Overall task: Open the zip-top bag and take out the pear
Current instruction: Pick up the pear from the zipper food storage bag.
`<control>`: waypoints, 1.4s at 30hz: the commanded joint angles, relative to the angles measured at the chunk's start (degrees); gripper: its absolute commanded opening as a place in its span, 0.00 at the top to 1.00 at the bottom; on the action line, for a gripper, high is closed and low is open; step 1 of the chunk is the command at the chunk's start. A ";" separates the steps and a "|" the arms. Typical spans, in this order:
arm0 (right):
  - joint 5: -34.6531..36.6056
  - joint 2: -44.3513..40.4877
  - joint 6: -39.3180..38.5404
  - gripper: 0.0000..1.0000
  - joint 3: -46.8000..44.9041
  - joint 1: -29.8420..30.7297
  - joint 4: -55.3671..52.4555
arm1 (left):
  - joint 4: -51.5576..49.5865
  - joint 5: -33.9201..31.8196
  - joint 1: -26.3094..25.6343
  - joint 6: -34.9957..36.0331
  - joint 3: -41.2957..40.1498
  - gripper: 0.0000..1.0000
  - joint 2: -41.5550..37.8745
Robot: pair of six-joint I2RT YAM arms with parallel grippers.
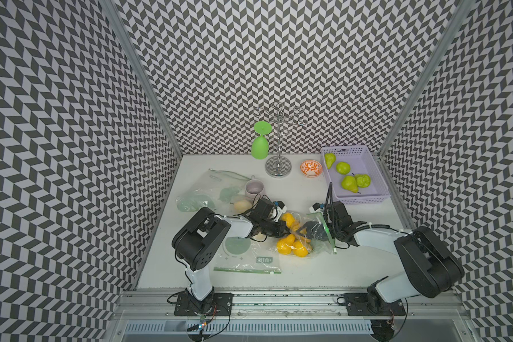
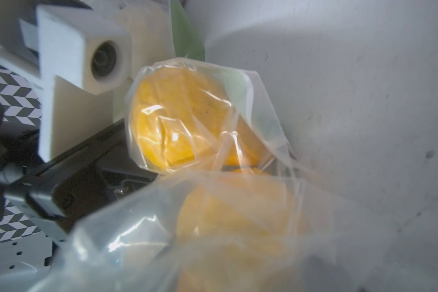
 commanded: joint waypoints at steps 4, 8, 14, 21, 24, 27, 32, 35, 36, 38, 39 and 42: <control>1.70 3.51 -0.74 0.24 2.18 2.06 3.63 | -2.35 -0.58 -0.21 1.98 1.91 1.00 2.47; 2.87 1.71 -0.51 0.31 2.85 1.68 2.30 | -2.16 0.47 0.77 1.87 1.26 1.00 1.52; 3.40 -5.19 -1.26 0.49 3.65 0.76 -2.99 | -1.75 1.06 5.19 0.81 -0.94 1.00 -2.42; -1.10 -10.90 -3.14 0.49 2.29 -4.20 -8.63 | -2.27 0.18 10.02 0.02 -2.59 1.00 -6.35; -3.78 -12.20 -5.27 0.48 2.00 -7.52 -11.79 | -2.76 -0.33 10.68 0.27 -2.70 1.00 -7.58; -6.56 -12.94 -7.81 0.48 2.74 -10.73 -15.54 | -3.24 -0.35 10.95 0.53 -2.43 1.00 -7.73; -8.18 -13.31 -10.08 0.46 5.12 -14.27 -20.97 | -2.80 -1.32 12.20 0.19 -2.97 1.00 -8.24; -13.22 -13.69 -6.29 0.45 4.19 -15.38 -17.22 | -2.97 -1.93 12.28 0.28 -2.82 1.00 -8.85; -14.70 -13.92 -5.04 0.45 4.12 -15.51 -16.03 | -2.97 -1.86 12.25 0.27 -2.79 1.00 -8.84; -17.21 -15.01 -1.86 0.45 4.36 -15.51 -13.33 | -2.89 -1.66 12.21 0.28 -2.70 1.00 -8.83; -18.01 -15.39 -0.82 0.45 4.87 -15.71 -12.96 | -2.85 -1.66 12.20 0.20 -2.67 1.00 -8.88; -20.17 -17.04 2.91 0.45 6.37 -16.06 -11.42 | -2.21 -1.01 12.22 -0.15 -2.64 1.00 -8.78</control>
